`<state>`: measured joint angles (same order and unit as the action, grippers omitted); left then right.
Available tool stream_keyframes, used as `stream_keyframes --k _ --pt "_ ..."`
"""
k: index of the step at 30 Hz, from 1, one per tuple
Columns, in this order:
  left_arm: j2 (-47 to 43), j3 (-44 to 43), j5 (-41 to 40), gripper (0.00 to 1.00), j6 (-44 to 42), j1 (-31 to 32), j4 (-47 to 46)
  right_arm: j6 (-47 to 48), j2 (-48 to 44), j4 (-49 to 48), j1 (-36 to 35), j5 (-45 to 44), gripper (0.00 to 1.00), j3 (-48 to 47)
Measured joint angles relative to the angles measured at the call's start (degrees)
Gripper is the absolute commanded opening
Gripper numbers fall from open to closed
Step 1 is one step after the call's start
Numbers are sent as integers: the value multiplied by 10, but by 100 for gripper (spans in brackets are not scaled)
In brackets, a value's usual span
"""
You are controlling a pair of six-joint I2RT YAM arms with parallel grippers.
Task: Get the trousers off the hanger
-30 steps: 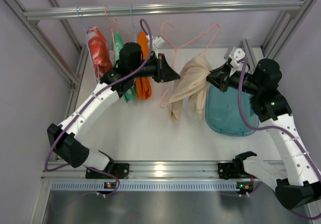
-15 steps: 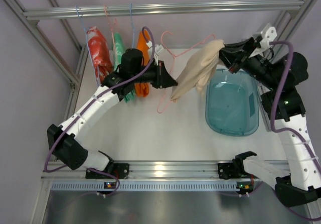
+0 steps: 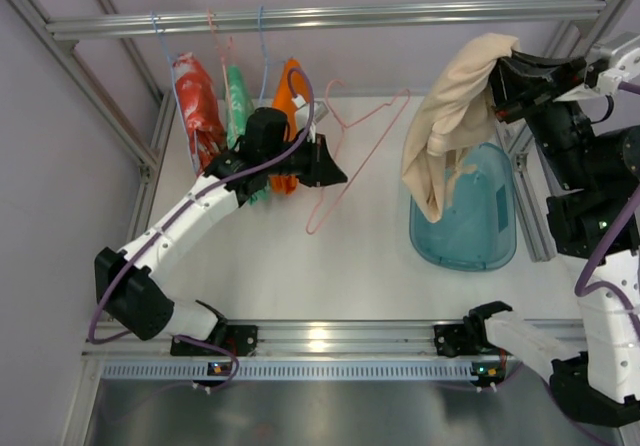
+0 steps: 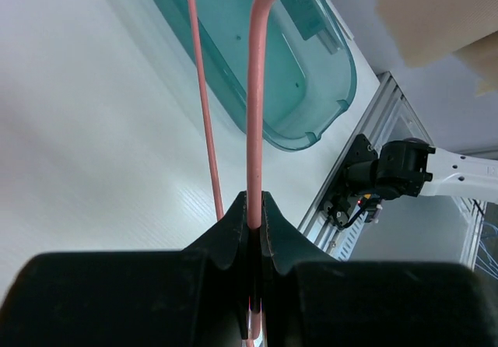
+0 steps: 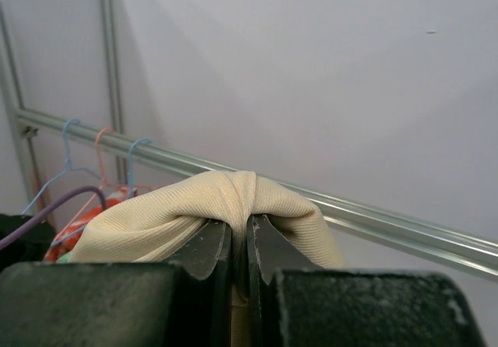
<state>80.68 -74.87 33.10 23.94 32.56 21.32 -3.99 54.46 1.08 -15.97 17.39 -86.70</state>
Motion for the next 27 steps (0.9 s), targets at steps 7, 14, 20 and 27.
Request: stream_keyframes --k 7,14,20,27 --pt "-27 0 -15 0 -32 5 3 44 -84 25 0 -133 0 54" --pt "-46 -48 -33 0 -44 15 8 88 -185 57 0 -247 0 175" --pt "-47 -105 -66 0 -44 15 26 111 -208 77 0 -298 0 294" --pt "-23 -194 -105 0 -91 15 130 127 -188 61 0 -324 0 414"
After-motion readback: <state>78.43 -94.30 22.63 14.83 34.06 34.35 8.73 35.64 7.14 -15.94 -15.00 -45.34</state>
